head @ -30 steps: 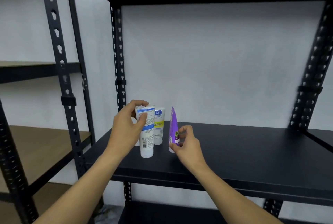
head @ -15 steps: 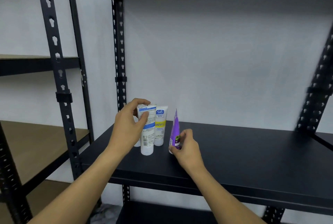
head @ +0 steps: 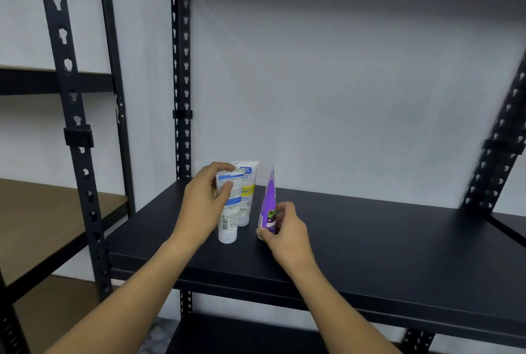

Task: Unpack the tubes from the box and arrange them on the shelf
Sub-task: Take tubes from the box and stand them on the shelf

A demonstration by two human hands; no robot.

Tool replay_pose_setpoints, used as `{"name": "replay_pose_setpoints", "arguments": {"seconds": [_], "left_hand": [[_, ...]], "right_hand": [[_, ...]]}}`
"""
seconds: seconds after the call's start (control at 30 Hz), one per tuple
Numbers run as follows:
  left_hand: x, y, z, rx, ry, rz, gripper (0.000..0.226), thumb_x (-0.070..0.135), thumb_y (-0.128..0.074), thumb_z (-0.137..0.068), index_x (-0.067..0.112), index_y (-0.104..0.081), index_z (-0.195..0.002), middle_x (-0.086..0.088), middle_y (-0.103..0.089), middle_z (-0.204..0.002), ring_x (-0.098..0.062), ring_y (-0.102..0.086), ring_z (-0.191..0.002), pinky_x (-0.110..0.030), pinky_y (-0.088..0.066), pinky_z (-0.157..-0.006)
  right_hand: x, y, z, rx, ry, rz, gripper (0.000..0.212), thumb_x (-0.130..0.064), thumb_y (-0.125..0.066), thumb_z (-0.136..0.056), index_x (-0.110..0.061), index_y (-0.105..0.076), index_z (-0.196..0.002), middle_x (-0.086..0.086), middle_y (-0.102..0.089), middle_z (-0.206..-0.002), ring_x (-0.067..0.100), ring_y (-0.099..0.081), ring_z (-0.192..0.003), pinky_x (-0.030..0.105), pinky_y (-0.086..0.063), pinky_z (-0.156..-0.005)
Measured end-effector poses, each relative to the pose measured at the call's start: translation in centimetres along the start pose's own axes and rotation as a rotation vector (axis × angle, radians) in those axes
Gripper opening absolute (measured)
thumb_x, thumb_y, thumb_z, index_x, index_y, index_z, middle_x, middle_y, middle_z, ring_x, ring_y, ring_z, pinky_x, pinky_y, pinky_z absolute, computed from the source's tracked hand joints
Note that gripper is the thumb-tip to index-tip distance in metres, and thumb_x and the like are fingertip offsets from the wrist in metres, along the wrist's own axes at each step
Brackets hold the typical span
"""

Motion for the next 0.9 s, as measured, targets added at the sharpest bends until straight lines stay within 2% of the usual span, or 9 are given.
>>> {"name": "replay_pose_setpoints", "arguments": {"seconds": [0.2, 0.37, 0.43, 0.5, 0.57, 0.63, 0.77, 0.83, 0.9], "left_hand": [[-0.6, -0.2, 0.2, -0.019, -0.016, -0.008, 0.033, 0.005, -0.065, -0.092, 0.025, -0.060, -0.118, 0.009, -0.061, -0.118, 0.001, -0.060, -0.108, -0.014, -0.056, -0.075], [-0.6, -0.4, 0.1, -0.058, -0.020, -0.059, 0.041, 0.004, -0.067, -0.090, 0.028, -0.056, -0.122, 0.007, -0.059, -0.122, -0.001, -0.060, -0.108, -0.007, -0.052, -0.075], [-0.5, -0.5, 0.1, -0.073, -0.001, -0.081, 0.048, 0.005, -0.067, -0.090, 0.032, -0.051, -0.126, 0.006, -0.059, -0.123, -0.004, -0.060, -0.109, -0.009, -0.054, -0.077], [-0.7, -0.7, 0.2, -0.102, 0.030, -0.098, 0.059, 0.006, -0.068, -0.090, 0.037, -0.044, -0.135, 0.006, -0.059, -0.125, -0.008, -0.060, -0.111, -0.020, -0.057, -0.084], [-1.0, -0.6, 0.6, -0.124, 0.055, -0.127, 0.072, 0.008, -0.069, -0.089, 0.042, -0.035, -0.143, 0.006, -0.056, -0.128, -0.008, -0.061, -0.108, -0.022, -0.056, -0.086], [-1.1, -0.3, 1.2, -0.133, 0.076, -0.141, 0.082, 0.010, -0.070, -0.090, 0.044, -0.025, -0.149, 0.006, -0.053, -0.132, -0.008, -0.061, -0.107, -0.023, -0.056, -0.086], [-1.4, 0.2, 3.7, -0.136, 0.160, -0.116, 0.084, 0.021, -0.065, -0.094, 0.037, -0.008, -0.154, 0.007, -0.052, -0.137, -0.008, -0.058, -0.113, -0.019, -0.050, -0.088], [-2.2, 0.4, 5.3, -0.148, 0.196, -0.194, 0.076, 0.040, -0.057, -0.096, 0.039, -0.007, -0.152, 0.010, -0.052, -0.140, -0.010, -0.055, -0.120, -0.037, -0.050, -0.097], [-3.4, 0.5, 6.8, -0.221, 0.230, -0.464, 0.065, 0.055, -0.045, -0.095, 0.033, -0.021, -0.151, 0.003, -0.051, -0.141, -0.017, -0.051, -0.125, -0.047, -0.044, -0.103]], "right_hand": [[0.1, 0.0, 0.0, 0.001, -0.014, 0.024, 0.050, -0.016, -0.081, -0.082, -0.025, -0.046, -0.116, -0.006, -0.064, -0.114, 0.002, -0.063, -0.091, 0.003, -0.047, -0.063], [0.1, 0.0, 0.1, 0.000, -0.037, 0.060, 0.048, -0.018, -0.081, -0.082, -0.026, -0.045, -0.114, -0.006, -0.064, -0.113, -0.005, -0.060, -0.085, 0.003, -0.046, -0.062], [0.1, 0.0, 0.2, -0.004, -0.050, 0.069, 0.050, -0.019, -0.082, -0.082, -0.024, -0.046, -0.116, -0.005, -0.064, -0.115, -0.001, -0.061, -0.087, 0.003, -0.046, -0.061], [-0.1, 0.0, 0.4, -0.008, -0.064, 0.081, 0.054, -0.021, -0.083, -0.081, -0.021, -0.046, -0.121, -0.003, -0.062, -0.119, 0.004, -0.060, -0.093, 0.005, -0.046, -0.062], [-0.3, 0.2, 1.0, -0.016, -0.072, 0.096, 0.061, -0.025, -0.082, -0.081, -0.019, -0.045, -0.130, -0.001, -0.058, -0.127, 0.007, -0.059, -0.103, 0.009, -0.047, -0.072], [-0.4, 0.5, 1.8, -0.024, -0.079, 0.135, 0.068, -0.031, -0.076, -0.086, -0.015, -0.040, -0.141, 0.002, -0.052, -0.138, 0.013, -0.055, -0.119, 0.019, -0.048, -0.087], [-0.8, 0.9, 3.8, -0.096, -0.082, 0.340, 0.062, -0.035, -0.064, -0.094, -0.010, -0.039, -0.145, 0.006, -0.046, -0.143, 0.020, -0.048, -0.129, 0.029, -0.044, -0.098], [-0.8, 1.0, 4.7, -0.125, -0.065, 0.462, 0.059, -0.039, -0.058, -0.096, -0.010, -0.040, -0.145, 0.007, -0.045, -0.145, 0.022, -0.045, -0.132, 0.032, -0.040, -0.105], [-0.8, 1.1, 5.8, -0.138, -0.030, 0.625, 0.058, -0.046, -0.046, -0.100, -0.010, -0.041, -0.145, 0.007, -0.043, -0.150, 0.023, -0.039, -0.138, 0.036, -0.032, -0.114]]}}
Point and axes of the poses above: each hand's wrist, its own z-axis away from the middle knuckle, its own y-axis out of the back of the hand, x = y × z, the point moved 8 cm from there along -z, towards the middle knuckle
